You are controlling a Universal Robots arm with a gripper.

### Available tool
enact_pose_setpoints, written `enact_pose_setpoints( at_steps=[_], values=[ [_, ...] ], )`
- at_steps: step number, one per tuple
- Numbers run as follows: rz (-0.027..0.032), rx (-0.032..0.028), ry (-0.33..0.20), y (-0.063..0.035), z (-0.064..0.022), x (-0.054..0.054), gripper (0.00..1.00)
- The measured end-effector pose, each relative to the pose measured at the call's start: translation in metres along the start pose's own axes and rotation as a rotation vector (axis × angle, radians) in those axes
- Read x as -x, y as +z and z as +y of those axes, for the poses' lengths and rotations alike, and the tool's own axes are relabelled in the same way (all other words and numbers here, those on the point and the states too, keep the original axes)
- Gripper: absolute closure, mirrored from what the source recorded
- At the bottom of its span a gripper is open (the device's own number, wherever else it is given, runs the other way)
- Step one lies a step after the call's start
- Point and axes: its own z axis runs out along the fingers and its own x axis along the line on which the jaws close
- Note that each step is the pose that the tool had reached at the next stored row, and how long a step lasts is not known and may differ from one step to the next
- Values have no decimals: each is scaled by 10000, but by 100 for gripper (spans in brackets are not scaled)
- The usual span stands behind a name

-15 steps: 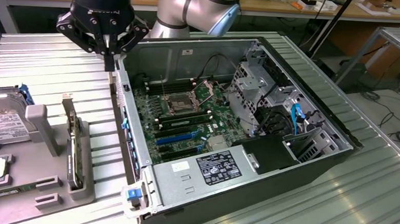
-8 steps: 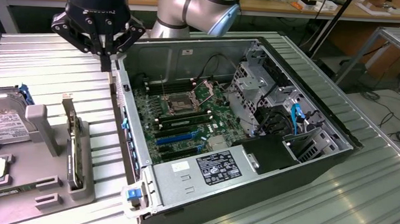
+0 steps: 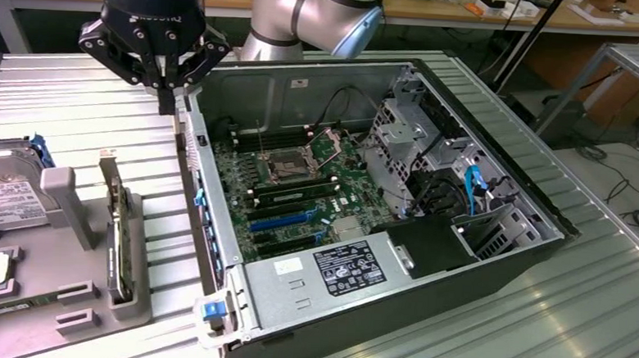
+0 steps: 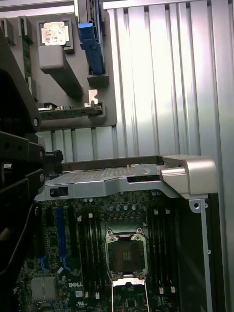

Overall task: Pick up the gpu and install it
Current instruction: 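Reach for the gpu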

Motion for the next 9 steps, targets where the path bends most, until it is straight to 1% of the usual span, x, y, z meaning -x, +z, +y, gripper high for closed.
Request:
enact_pose_setpoints(
  at_steps=[9],
  values=[
    [-1, 0, 1, 0, -1, -8, 89]
  ],
)
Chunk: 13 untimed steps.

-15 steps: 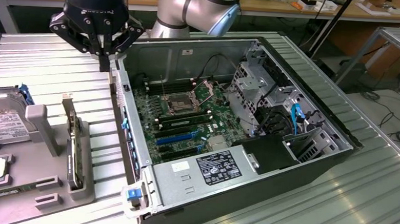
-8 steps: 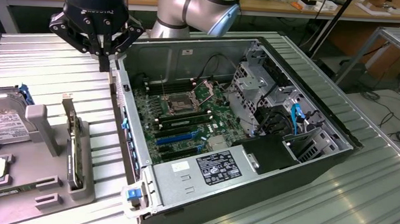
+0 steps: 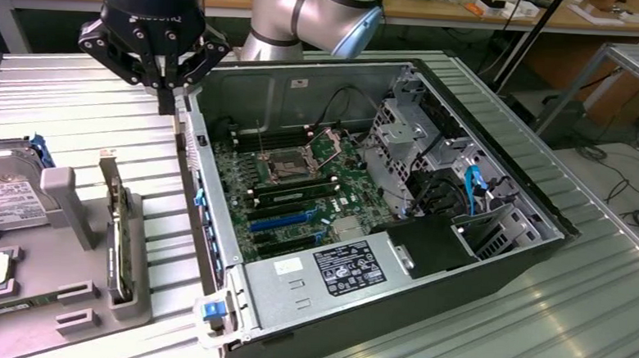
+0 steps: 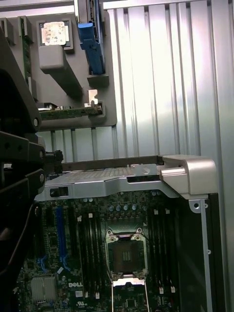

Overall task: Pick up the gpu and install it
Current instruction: 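Reach for the gpu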

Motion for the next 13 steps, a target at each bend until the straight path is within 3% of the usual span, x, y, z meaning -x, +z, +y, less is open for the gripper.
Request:
enact_pose_setpoints(
  at_steps=[13],
  values=[
    [1, -1, -2, -3, -15, -204, 89]
  ],
)
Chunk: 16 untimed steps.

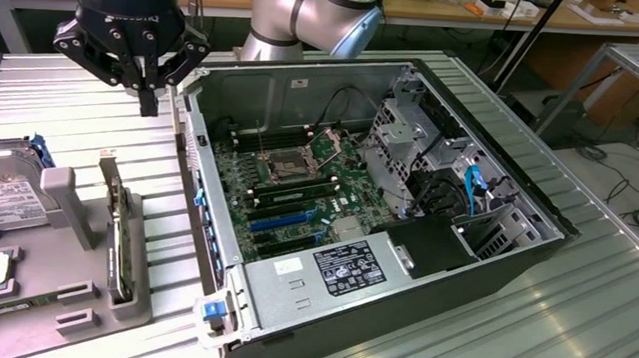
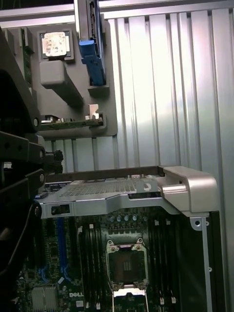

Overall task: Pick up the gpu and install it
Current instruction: 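Reach for the gpu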

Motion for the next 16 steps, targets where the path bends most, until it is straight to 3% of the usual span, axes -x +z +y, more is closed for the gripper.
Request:
enact_pose_setpoints(
  at_steps=[16],
  values=[
    [-1, 0, 1, -10, -30, -398, 89]
  ],
)
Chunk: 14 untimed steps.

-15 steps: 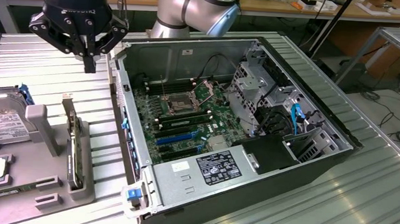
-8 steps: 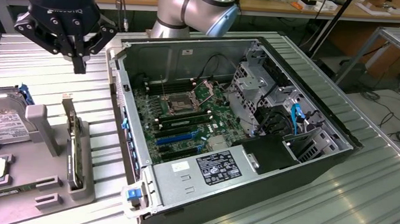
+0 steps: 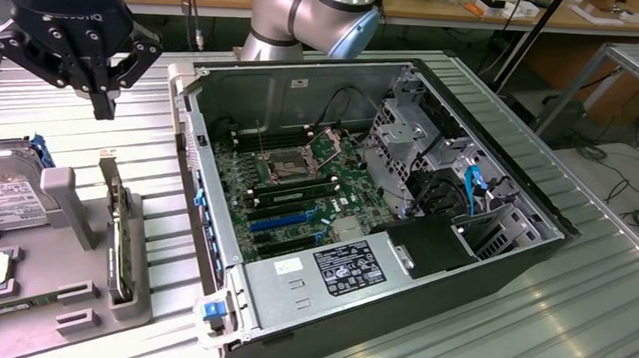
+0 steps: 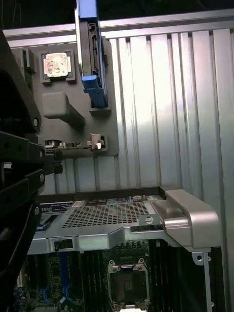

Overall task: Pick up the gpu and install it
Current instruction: 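Reach for the gpu, then pick up the gpu and move the gpu toward the slot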

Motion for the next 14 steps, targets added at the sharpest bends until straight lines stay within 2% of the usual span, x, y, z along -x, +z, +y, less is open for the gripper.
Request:
enact_pose_setpoints(
  at_steps=[7, 14],
  values=[
    [1, -1, -1, -4, -11, -142, 89],
    [1, 0, -1, -5, -12, -157, 89]
  ],
)
